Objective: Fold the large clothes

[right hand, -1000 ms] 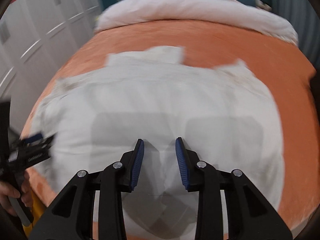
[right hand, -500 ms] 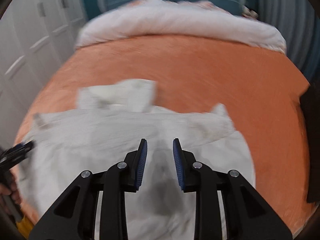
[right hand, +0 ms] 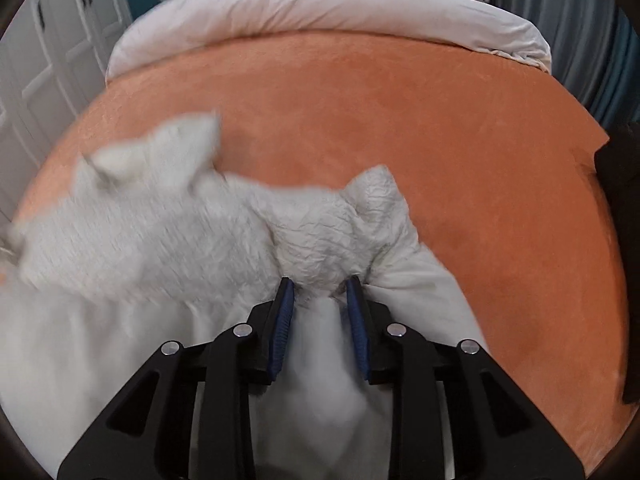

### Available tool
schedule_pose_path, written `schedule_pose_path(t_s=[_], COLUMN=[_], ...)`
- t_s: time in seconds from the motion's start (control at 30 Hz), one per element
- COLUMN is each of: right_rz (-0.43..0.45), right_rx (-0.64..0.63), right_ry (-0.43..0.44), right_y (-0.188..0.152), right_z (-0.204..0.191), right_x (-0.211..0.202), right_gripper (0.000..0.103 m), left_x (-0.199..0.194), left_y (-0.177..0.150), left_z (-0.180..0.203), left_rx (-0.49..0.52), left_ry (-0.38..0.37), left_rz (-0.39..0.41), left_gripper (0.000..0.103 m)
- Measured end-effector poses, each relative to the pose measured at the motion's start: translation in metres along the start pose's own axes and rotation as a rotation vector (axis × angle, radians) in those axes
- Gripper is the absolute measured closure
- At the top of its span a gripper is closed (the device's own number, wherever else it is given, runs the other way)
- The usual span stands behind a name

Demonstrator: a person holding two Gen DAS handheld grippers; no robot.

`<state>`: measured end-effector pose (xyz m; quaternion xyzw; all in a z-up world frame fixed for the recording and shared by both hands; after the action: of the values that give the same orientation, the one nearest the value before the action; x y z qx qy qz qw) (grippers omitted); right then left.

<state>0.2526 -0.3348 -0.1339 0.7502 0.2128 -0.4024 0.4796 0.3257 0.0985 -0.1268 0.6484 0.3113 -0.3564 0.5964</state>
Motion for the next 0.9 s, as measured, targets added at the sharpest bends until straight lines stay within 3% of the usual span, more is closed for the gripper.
schedule_pose_path(t_s=[0.03,0.1,0.2,0.23,0.3,0.4,0.5,0.63,0.8,0.87,0.9], right_rz=[0.030,0.059,-0.015,-0.035,-0.079,-0.168,-0.209,-0.235,-0.199,-0.129,-0.075], right_rx=[0.032,0.049,-0.008,-0.025,-0.079,-0.120,-0.155,-0.047,-0.009,-0.010,-0.009], right_ry=[0.081,0.160,0.244,0.244,0.213,0.229,0.164,0.156,0.160,0.148,0.169], right_y=[0.011,0.032,0.056,0.057,0.056,0.040,0.031,0.040,0.044,0.050,0.054], right_z=[-0.007,-0.028,-0.078,-0.088,-0.107,-0.126,-0.126,-0.110,-0.109,-0.107,-0.108], right_x=[-0.018,-0.033,-0.017,-0.007,0.020,0.049,0.077,0.115,0.125,0.105,0.086], right_gripper=[0.074,0.074,0.070,0.070,0.071,0.089,0.096,0.103,0.103,0.103,0.098], left_x=[-0.019,-0.048,-0.053,-0.050,-0.035,-0.004,0.043,0.087,0.109,0.106,0.106], left_y=[0.010,0.037,0.071,0.079,0.092,0.096,0.092,0.089,0.089,0.088,0.087], left_z=[0.004,0.021,0.068,0.080,0.109,0.141,0.156,0.154,0.151,0.151,0.150], left_rx=[-0.019,-0.039,0.008,0.025,0.096,0.184,0.249,0.238,0.233,0.238,0.236], left_ry=[-0.024,-0.104,-0.246,-0.254,-0.235,-0.232,-0.181,-0.147,-0.127,-0.122,-0.126], left_rz=[0.044,0.138,0.146,0.147,0.134,0.060,-0.050,-0.116,-0.117,-0.099,-0.089], left_gripper=[0.021,0.021,0.021,0.021,0.023,0.029,0.033,0.024,0.013,0.013,0.013])
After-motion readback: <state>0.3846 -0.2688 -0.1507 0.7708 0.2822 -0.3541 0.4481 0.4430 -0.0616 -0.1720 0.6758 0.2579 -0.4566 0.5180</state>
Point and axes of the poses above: each gripper's, at about its wrist camera, not at the fingertips, and x roughly the way its jaws point, z to its right, y to its top, the point moved 8 cm from there along x, roughly the way its jaws point, and after that the axes turned 10 degrees about x, right-handed, at the moved point
